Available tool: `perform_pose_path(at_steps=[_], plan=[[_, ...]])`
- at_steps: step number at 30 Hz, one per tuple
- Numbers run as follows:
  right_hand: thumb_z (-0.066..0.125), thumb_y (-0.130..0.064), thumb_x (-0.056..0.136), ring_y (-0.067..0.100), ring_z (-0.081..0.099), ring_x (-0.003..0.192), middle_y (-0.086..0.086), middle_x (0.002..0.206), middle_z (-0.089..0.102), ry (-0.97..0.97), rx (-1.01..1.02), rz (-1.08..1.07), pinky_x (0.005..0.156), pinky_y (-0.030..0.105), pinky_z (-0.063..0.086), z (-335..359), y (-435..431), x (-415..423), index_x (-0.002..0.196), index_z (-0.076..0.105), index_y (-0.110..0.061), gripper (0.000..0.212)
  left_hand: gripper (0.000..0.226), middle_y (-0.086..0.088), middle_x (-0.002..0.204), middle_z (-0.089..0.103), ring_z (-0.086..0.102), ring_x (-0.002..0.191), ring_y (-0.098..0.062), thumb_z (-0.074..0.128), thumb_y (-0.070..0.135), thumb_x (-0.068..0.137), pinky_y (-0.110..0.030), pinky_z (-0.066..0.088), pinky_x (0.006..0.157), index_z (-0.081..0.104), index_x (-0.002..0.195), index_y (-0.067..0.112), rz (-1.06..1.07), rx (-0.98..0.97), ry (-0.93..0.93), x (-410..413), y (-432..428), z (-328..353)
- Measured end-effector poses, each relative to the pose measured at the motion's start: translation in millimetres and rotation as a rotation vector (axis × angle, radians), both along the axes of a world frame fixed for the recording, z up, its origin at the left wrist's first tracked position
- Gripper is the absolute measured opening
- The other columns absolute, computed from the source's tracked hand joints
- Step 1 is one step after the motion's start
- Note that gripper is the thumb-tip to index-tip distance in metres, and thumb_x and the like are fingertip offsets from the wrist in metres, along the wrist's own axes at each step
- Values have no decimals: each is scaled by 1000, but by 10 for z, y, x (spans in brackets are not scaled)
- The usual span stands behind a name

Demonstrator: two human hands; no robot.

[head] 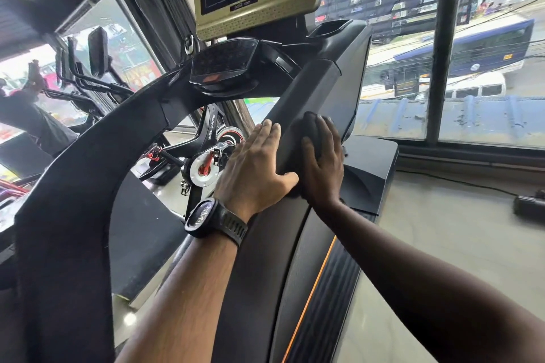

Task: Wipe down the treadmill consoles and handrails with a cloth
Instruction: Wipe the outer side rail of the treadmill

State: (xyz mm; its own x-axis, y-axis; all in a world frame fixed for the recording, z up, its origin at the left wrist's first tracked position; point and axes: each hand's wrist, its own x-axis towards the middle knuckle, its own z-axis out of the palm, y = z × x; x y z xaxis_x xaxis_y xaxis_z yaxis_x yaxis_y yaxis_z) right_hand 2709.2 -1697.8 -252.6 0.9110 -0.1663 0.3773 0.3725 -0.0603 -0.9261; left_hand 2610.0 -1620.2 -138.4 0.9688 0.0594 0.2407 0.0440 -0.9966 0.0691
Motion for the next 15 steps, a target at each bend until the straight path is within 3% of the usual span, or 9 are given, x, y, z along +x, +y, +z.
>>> perform_pose_path(at_steps=[3, 4, 7, 9, 11, 13, 15], plan=[[44, -42, 103, 22, 31, 148, -10, 164, 30, 264, 89, 1, 119, 42, 28, -71, 24, -12, 154, 37, -40, 52, 93, -1, 168, 8, 7, 154, -11, 57, 43, 83, -37, 12, 125, 14, 160, 17, -1, 23, 5, 2, 6, -3], [44, -41, 104, 23, 30, 148, -8, 165, 29, 274, 83, 17, 119, 40, 26, -90, 40, -94, 155, 36, -38, 52, 93, -1, 168, 8, 6, 154, -11, 55, 44, 82, -37, 12, 125, 13, 160, 17, -1, 26, 6, 3, 9, -7], [46, -40, 100, 16, 30, 147, -9, 163, 33, 12, 21, 44, 118, 33, 24, -91, 45, -246, 153, 41, -35, 53, 95, 0, 168, 8, 7, 154, -11, 51, 47, 78, -37, 13, 125, 14, 160, 18, 4, 22, 6, 11, 9, -6], [47, -38, 100, 14, 32, 147, -9, 161, 35, -54, -24, 25, 118, 35, 27, -61, 21, -83, 151, 44, -34, 52, 97, -1, 168, 9, 8, 154, -11, 47, 49, 74, -37, 13, 125, 14, 160, 18, 3, 27, 4, 7, -4, -1], [45, -38, 101, 16, 33, 147, -9, 161, 36, 83, 28, -16, 119, 41, 29, -60, -2, 87, 152, 42, -36, 51, 97, -2, 168, 9, 8, 154, -11, 47, 49, 74, -36, 13, 125, 14, 160, 17, -2, 38, 2, 1, -7, 3], [42, -40, 103, 24, 32, 148, -6, 164, 31, 354, 131, 0, 120, 44, 27, -55, 19, 54, 156, 36, -36, 53, 96, -1, 168, 9, 8, 154, -11, 49, 48, 76, -35, 13, 125, 14, 160, 17, -3, 36, 5, -1, -5, -1], [43, -41, 103, 25, 27, 150, -4, 166, 25, 337, 120, 37, 121, 39, 20, -24, 83, -180, 158, 32, -33, 56, 97, 0, 168, 10, 8, 154, -10, 47, 49, 74, -36, 14, 125, 15, 160, 18, 8, 27, -5, 6, 6, -4]])
